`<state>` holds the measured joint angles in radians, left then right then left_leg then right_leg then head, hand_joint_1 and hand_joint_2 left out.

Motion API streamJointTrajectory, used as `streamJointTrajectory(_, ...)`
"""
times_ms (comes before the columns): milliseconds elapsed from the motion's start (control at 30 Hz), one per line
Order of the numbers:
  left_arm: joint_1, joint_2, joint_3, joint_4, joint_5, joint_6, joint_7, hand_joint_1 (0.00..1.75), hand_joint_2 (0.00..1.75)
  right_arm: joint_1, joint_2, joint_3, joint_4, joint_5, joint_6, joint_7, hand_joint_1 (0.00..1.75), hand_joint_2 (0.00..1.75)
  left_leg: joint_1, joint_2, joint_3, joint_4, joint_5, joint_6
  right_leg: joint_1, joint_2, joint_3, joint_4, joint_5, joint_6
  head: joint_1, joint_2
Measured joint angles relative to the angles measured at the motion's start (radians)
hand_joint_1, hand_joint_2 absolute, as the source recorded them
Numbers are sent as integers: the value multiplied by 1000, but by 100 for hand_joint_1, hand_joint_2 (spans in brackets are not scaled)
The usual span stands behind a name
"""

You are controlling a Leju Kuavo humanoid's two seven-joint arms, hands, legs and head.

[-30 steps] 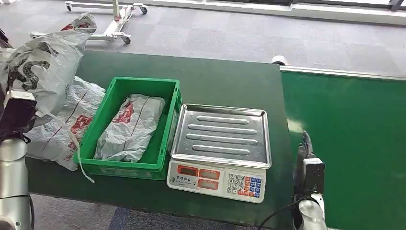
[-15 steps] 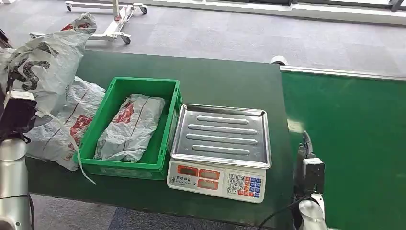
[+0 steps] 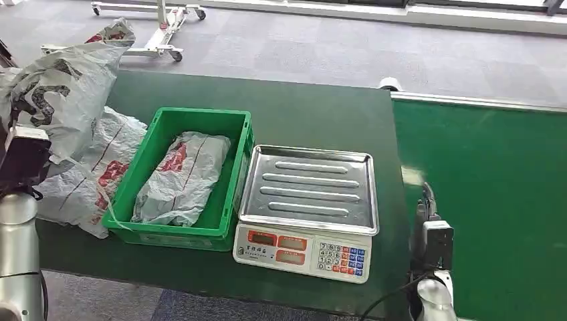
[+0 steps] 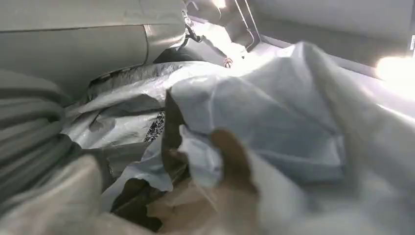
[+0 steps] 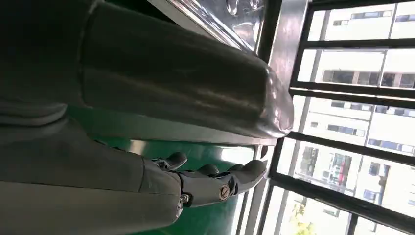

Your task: Moved the parcel from conveyor to table for the left to box.

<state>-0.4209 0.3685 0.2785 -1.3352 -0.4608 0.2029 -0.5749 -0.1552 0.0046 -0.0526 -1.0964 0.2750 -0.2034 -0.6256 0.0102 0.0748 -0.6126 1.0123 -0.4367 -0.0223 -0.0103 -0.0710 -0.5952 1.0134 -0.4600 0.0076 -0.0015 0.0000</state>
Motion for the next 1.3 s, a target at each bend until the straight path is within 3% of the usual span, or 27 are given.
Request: streamJointTrajectory(1300,0,0,0,0,0,0,0,175,175,0,0,0,0,0,0,0,0,0,0,0,0,0,0,0,0,0,0,0,0,0,0,0)
